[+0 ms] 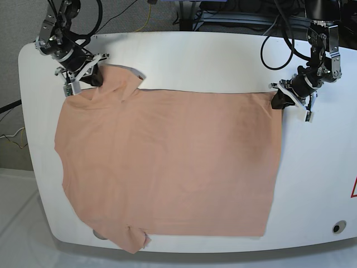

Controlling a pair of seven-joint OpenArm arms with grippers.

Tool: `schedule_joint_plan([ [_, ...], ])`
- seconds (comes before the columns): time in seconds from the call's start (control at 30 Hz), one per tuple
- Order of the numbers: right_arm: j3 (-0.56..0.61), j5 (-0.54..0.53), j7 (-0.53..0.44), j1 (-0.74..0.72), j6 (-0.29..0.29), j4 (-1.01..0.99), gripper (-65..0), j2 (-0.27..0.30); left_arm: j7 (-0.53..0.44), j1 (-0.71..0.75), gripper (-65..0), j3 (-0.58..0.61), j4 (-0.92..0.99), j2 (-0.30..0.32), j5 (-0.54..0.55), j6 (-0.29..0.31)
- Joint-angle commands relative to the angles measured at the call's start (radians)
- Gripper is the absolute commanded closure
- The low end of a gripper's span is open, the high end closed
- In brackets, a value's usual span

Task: Fold the T-shirt properly
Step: 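Pull both held shoulder corners away from the hem, dragging the shirt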

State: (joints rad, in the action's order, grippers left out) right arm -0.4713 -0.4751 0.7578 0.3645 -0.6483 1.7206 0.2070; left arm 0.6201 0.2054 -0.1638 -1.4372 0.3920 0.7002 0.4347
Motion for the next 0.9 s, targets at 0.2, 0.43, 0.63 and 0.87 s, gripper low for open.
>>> schedule_joint_plan([
  [0.2,-0.107,-0.076,0.045,0.061,-0.035,0.071,0.0,-0.001,0.015,0.102,0.0,-0.111,-0.182,0.024,0.006,0.014],
  [0.43,-0.171,-0.154,0.092,0.123,-0.042,0.096,0.0,-0.010,0.027,0.178,0.0,-0.166,-0.250,0.025,0.001,0.020],
  [0.63,-0.227,-0.194,0.120,0.180,-0.048,0.135,0.0,-0.031,0.028,0.233,0.0,-0.179,-0.280,0.026,-0.001,0.027],
  [0.87,-0.278,-0.185,0.096,0.297,-0.039,0.247,0.0,-0.053,0.033,0.329,0.0,-0.187,-0.339,0.034,-0.003,0.026],
])
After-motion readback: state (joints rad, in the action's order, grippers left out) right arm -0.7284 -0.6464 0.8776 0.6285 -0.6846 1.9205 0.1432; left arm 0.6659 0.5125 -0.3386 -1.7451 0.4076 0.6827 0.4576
